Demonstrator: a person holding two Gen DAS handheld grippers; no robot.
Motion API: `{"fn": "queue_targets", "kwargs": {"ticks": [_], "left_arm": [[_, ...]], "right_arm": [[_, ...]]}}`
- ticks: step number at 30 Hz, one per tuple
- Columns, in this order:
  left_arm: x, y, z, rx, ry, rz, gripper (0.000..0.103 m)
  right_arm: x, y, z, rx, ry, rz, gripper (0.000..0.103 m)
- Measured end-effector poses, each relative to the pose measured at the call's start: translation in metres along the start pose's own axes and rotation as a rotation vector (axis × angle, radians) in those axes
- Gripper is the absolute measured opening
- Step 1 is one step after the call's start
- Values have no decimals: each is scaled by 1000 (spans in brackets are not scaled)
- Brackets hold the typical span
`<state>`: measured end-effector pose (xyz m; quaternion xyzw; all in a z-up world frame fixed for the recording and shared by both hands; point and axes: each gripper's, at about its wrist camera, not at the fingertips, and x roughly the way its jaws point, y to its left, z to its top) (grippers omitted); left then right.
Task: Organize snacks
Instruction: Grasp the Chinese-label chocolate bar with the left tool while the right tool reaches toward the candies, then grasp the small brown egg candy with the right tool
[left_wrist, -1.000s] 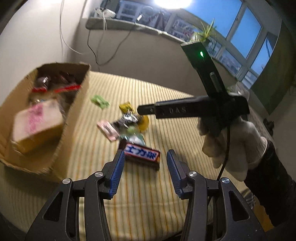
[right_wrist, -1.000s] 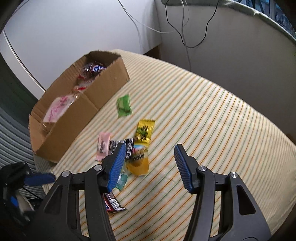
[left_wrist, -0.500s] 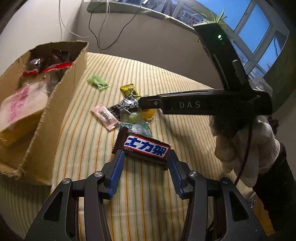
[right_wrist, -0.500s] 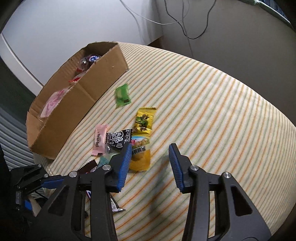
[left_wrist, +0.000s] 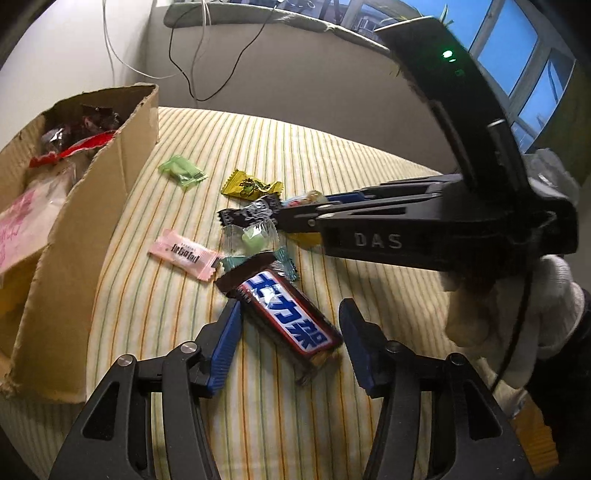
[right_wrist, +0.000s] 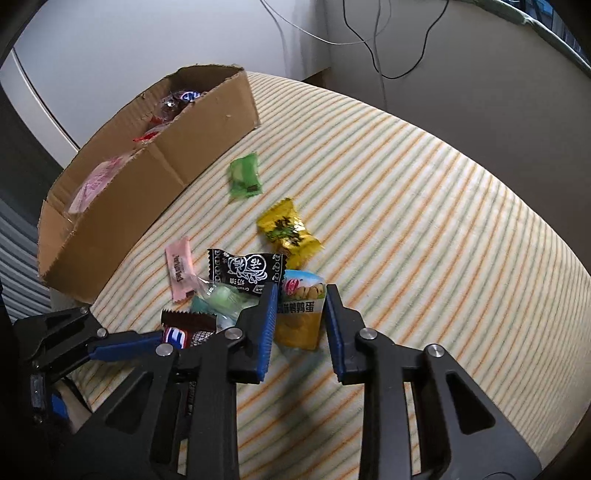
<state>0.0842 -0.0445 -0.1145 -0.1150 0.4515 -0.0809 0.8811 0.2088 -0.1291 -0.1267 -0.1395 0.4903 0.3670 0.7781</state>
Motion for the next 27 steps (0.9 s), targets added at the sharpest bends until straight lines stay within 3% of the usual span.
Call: {"fn": "queue_targets", "kwargs": {"ticks": [4, 10, 21, 27], "left_arm": [[7, -6, 1, 42, -9, 39, 49], [7, -9, 1, 61, -29, 62, 30], [-3, 4, -2, 38, -49, 43, 28], [-3, 7, -3, 26, -45, 37, 28]], "right_arm": [[-5, -7, -6, 14, -2, -14, 26], [-11, -13, -12, 26, -8, -27, 25], [-24, -23, -28, 43, -21, -27, 23], [-28, -20, -41, 4, -22, -40, 35]]}}
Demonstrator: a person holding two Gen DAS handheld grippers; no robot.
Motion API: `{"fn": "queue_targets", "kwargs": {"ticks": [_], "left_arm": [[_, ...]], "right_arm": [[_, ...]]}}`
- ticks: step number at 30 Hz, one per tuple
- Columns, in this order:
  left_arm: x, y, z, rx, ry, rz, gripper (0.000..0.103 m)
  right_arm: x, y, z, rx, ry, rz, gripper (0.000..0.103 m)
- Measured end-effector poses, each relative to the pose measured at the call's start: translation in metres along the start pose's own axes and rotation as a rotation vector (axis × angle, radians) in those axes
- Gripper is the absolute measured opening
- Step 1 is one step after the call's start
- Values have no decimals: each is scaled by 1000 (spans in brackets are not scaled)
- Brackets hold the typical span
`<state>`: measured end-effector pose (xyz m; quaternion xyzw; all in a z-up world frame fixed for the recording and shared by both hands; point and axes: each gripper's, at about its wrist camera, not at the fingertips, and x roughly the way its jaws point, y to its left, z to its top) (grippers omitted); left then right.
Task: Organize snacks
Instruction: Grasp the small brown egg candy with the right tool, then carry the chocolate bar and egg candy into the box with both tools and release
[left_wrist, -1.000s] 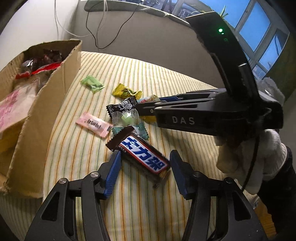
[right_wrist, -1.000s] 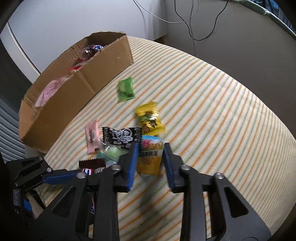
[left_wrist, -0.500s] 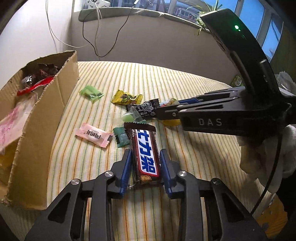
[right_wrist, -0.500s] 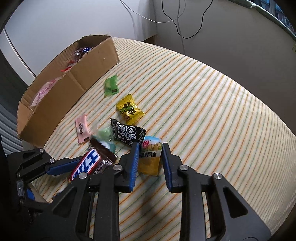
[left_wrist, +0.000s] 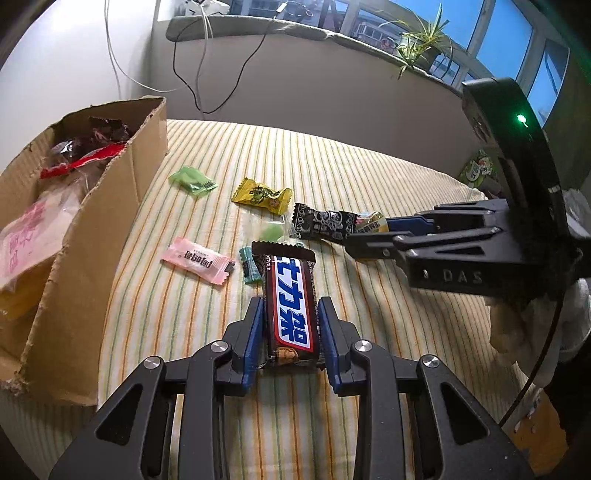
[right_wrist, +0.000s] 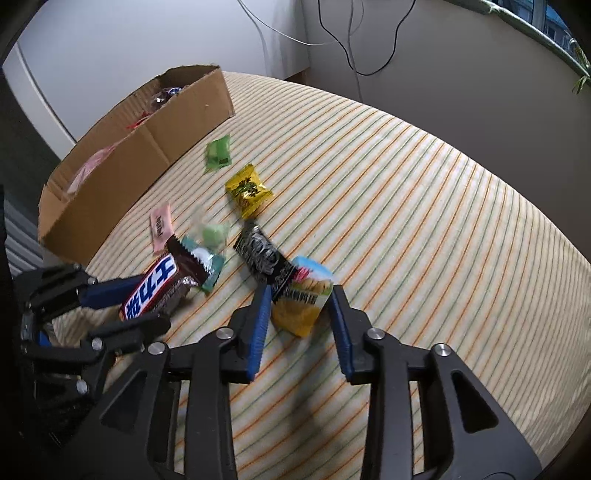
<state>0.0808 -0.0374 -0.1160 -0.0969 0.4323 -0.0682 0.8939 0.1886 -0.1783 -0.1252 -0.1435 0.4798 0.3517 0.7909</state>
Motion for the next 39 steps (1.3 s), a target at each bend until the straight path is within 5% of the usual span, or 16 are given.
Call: {"fn": "queue_targets", "kwargs": {"ticks": [8, 12, 26, 39], "left_arm": [[3, -2, 0, 10, 2, 2, 28], [3, -2, 0, 3, -3, -3, 28], [-8, 3, -1, -11, -23, -23, 28], [-32, 16, 6, -43, -78, -37, 28]], "right_arm": [[0, 0, -4, -45, 7, -52, 35], [0, -3, -2, -36, 2, -72, 20], [-3, -10, -1, 3, -34, -75, 4], [-36, 3, 6, -22, -119, -111, 3]]}}
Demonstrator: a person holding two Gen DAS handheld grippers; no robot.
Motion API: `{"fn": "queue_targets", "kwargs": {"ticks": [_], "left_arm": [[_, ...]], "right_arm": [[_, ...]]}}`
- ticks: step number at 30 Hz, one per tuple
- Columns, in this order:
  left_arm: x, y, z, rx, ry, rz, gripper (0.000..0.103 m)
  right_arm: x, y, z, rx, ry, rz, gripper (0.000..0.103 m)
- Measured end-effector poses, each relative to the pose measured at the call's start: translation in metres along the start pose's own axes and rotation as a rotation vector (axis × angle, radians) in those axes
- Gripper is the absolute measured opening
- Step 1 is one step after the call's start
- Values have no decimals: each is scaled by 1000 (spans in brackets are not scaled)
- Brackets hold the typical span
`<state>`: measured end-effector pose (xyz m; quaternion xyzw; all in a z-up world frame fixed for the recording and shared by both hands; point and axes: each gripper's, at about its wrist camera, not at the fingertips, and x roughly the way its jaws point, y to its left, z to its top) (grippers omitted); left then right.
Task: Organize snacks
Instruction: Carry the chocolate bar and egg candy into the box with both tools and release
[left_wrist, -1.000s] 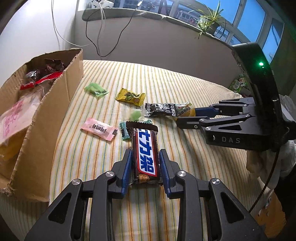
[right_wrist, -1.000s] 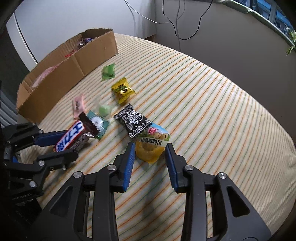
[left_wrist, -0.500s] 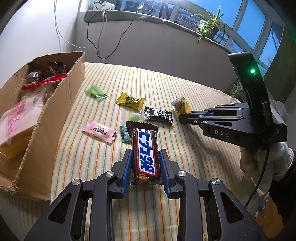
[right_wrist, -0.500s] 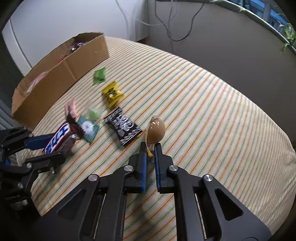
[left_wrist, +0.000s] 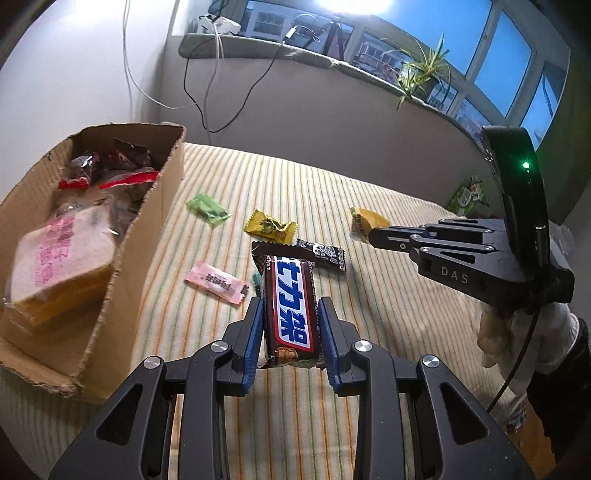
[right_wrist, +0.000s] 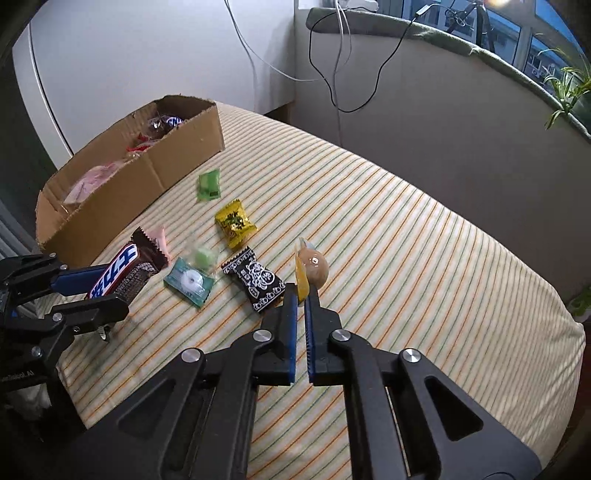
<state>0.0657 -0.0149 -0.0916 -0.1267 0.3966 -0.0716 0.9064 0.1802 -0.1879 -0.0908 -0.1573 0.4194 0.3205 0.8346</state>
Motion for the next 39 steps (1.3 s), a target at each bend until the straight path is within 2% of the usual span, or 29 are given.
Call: {"fn": "queue_targets", "kwargs": {"ticks": [7, 14, 28, 39], "left_arm": [[-26, 11, 4, -23, -55, 12, 28], [-48, 38, 13, -61, -103, 51, 28], [-71, 106, 25, -154, -150, 162, 28], [-74, 134, 22, -202, -151, 201, 28]], "right_arm": [[-21, 11, 18, -16, -59, 13, 3], [-29, 31, 44, -51, -97, 39, 3], [-8, 100, 93, -151, -112, 131, 3], [14, 143, 111, -209, -80, 190, 3]]}}
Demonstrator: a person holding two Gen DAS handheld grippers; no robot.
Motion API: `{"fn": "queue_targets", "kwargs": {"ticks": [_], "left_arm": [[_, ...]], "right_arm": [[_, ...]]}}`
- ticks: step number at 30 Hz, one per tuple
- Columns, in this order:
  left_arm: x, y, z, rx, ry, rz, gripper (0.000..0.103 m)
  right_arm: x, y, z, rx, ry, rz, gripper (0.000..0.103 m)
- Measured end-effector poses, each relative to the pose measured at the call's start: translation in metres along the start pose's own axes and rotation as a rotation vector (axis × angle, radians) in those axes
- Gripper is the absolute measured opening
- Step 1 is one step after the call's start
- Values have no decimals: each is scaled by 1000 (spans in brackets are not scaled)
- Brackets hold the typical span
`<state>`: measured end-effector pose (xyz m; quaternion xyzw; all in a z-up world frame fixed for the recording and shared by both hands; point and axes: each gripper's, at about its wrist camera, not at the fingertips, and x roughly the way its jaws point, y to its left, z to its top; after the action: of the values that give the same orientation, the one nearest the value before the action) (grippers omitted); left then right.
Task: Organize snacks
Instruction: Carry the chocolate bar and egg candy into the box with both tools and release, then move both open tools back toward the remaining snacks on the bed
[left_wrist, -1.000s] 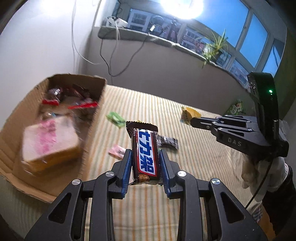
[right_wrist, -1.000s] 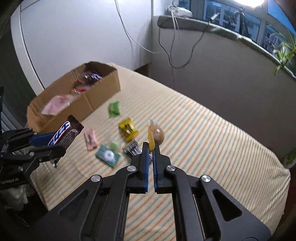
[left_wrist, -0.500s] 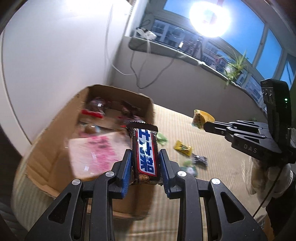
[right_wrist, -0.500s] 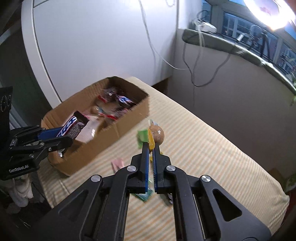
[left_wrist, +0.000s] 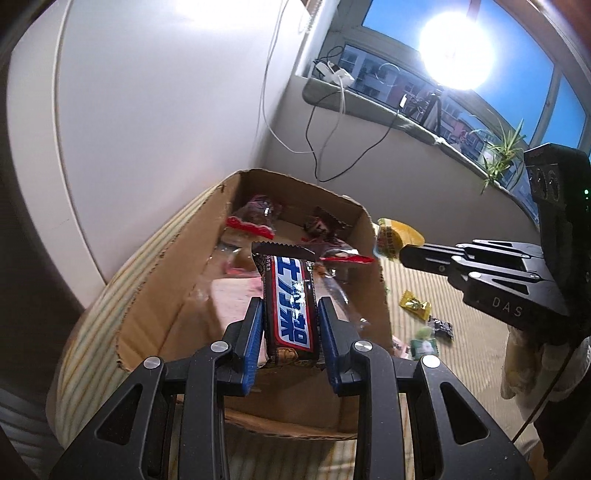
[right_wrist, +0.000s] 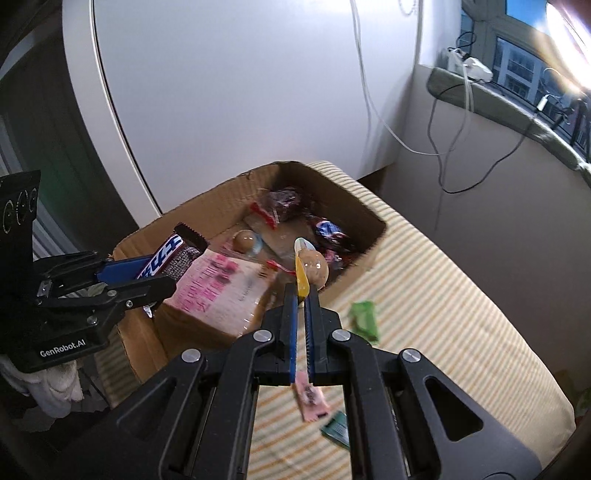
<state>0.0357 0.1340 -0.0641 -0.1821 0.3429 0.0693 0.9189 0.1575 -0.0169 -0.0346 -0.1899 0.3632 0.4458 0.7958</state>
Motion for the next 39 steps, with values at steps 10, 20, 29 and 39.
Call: {"fn": "queue_targets", "kwargs": {"ticks": [10, 20, 29, 39], "left_arm": [[0, 8, -2, -19, 4, 3, 28], [-9, -2, -2, 12, -20, 11, 36], [-15, -24, -3, 39, -30, -28, 36], [-7, -76, -14, 121, 7, -110, 36]], "right_arm": [[14, 15, 3, -29, 33, 27, 3], [5, 15, 3, -46, 11, -4, 38], [-18, -14, -10, 3, -13, -38, 44], [-30, -69, -50, 89, 36, -107, 44]]}}
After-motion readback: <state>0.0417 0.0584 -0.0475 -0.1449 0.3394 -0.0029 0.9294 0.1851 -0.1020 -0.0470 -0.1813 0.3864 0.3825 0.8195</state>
